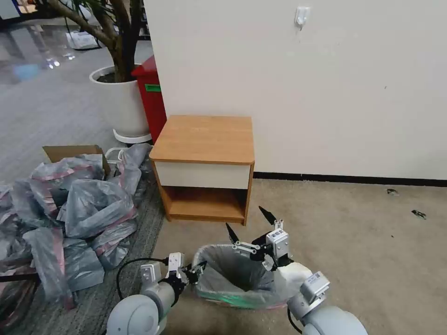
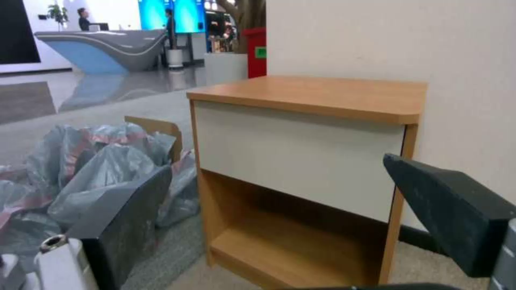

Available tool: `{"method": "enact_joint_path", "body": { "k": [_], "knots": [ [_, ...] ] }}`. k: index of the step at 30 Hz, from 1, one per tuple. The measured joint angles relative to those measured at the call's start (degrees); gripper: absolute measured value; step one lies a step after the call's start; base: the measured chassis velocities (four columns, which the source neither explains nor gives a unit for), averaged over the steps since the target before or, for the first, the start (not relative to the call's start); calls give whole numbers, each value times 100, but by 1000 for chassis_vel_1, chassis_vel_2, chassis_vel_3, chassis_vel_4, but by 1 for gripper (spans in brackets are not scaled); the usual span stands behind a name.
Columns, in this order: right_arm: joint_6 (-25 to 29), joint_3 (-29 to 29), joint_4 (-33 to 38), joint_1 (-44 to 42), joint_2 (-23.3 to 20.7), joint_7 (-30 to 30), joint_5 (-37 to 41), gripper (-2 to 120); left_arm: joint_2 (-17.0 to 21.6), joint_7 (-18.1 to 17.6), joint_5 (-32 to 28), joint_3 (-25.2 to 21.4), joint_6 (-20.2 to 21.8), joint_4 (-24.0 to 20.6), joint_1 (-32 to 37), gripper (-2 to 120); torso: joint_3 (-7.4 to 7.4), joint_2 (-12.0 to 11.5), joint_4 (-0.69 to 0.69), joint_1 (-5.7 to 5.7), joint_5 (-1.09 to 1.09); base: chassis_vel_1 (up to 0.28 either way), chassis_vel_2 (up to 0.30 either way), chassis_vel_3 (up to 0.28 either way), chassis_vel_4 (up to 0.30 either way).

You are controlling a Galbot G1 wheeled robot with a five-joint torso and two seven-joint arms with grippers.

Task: Pick up the garbage bag from the table and place it over the trash can.

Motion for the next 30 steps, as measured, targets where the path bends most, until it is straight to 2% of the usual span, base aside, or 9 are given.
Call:
{"method": "enact_joint_path", "body": {
  "k": [5, 13, 19, 22, 23, 24, 26, 27, 30],
  "knots": [
    [1, 8, -29, 17, 14, 4, -1, 100, 44, 117, 112, -2, -48, -96, 11, 64, 0, 0, 0, 0, 0, 0, 0, 0, 0],
    [13, 55, -74, 10, 149, 216, -12, 100, 145, 599, 584, -3, -409, -136, -7, 96, 0, 0, 0, 0, 0, 0, 0, 0, 0],
    [130, 211, -221, -86, 506, 670, -144, 100, 168, 975, 941, -27, -1067, -206, 73, 100, 0, 0, 0, 0, 0, 0, 0, 0, 0],
    [126, 339, -306, -239, 669, 1034, -170, 100, 229, 1181, 1245, -54, -2252, -160, 146, 100, 0, 0, -1, 0, 0, 0, 0, 0, 0],
    [180, 447, -368, -329, 720, 1140, -166, 100, 269, 1356, 1323, -117, -3186, -16, 197, 100, 0, 0, 0, 0, 0, 0, 0, 0, 0],
    [180, 447, -368, -329, 720, 1140, -166, 100, 269, 1356, 1323, -117, -3186, -16, 197, 100, 0, 0, 0, 0, 0, 0, 0, 0, 0],
    [356, 615, -479, -438, 756, 1198, -174, 100, 294, 1537, 1550, -259, -3892, 83, 270, 100, 0, 0, 0, 0, 0, 0, 0, 0, 0],
    [356, 615, -479, -438, 756, 1198, -174, 100, 294, 1537, 1550, -259, -3892, 83, 270, 100, 0, 0, 0, 0, 0, 0, 0, 0, 0],
    [579, 795, -591, -592, 778, 1259, -201, 100, 277, 1434, 1858, -447, -4339, 90, 409, 100, 0, 0, 0, 0, 1, 0, 0, 0, 0]
  ]
}}
